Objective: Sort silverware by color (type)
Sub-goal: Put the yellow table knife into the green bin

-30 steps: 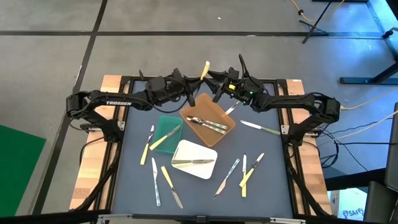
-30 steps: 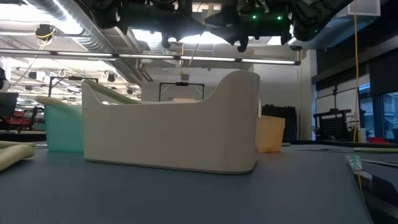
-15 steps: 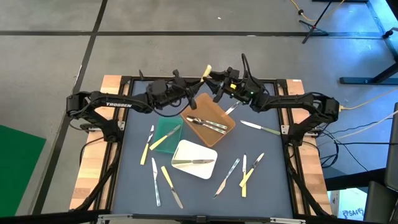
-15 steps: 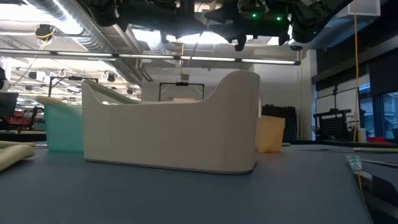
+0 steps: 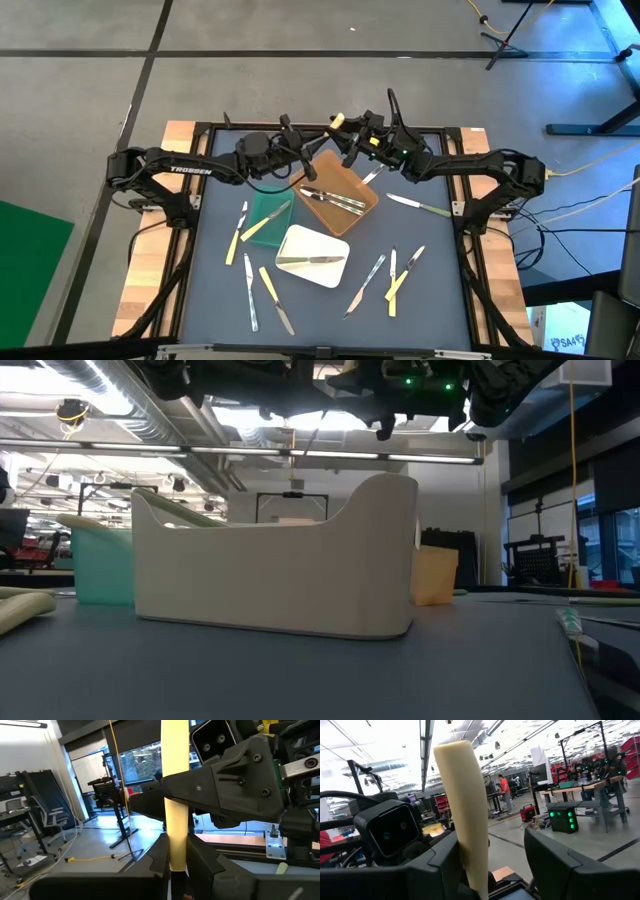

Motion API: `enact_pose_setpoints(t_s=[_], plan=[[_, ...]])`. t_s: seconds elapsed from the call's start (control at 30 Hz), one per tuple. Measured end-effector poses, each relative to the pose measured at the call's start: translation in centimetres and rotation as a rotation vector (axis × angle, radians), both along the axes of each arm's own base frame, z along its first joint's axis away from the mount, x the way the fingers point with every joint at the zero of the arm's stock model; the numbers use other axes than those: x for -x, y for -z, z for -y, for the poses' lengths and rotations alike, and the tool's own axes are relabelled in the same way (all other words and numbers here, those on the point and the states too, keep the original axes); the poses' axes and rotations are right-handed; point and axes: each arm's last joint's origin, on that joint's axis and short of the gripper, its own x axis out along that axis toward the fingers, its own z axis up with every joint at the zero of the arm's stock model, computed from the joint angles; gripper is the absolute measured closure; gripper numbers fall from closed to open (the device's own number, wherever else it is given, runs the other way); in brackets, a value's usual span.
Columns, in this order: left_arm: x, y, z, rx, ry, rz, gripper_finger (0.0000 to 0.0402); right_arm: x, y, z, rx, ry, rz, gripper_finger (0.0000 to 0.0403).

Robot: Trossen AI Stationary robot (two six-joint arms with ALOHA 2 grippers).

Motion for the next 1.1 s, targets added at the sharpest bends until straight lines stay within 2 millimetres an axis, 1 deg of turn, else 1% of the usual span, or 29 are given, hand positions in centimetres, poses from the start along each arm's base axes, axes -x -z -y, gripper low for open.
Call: enact_pose_setpoints(t_s=[0.13,0.43,0.7,0.8,1.1], plan=[[0.00,0.01,0.00,0.000,0.000,0.000,0.0362,0.00,0.00,-0.01,0.000,-0.002,0.000,0.0226],[0.02,0.03,-0.07,0.002,-0.009,-0.002,0.0362,-0.02,0.01,-0.04,0.001,-0.006,-0.002,0.0307],[0.03,0.14,-0.12,0.006,-0.031,-0.014,0.0362,-0.03,0.05,-0.03,-0.001,-0.003,-0.006,0.0362],[0.03,0.22,-0.15,0.008,-0.035,-0.023,0.0362,-0.03,0.08,-0.02,-0.002,-0.002,-0.009,0.0373],[0.03,0.22,-0.15,0.008,-0.033,-0.024,0.0362,-0.03,0.08,-0.02,0.001,-0.001,-0.010,0.0372]])
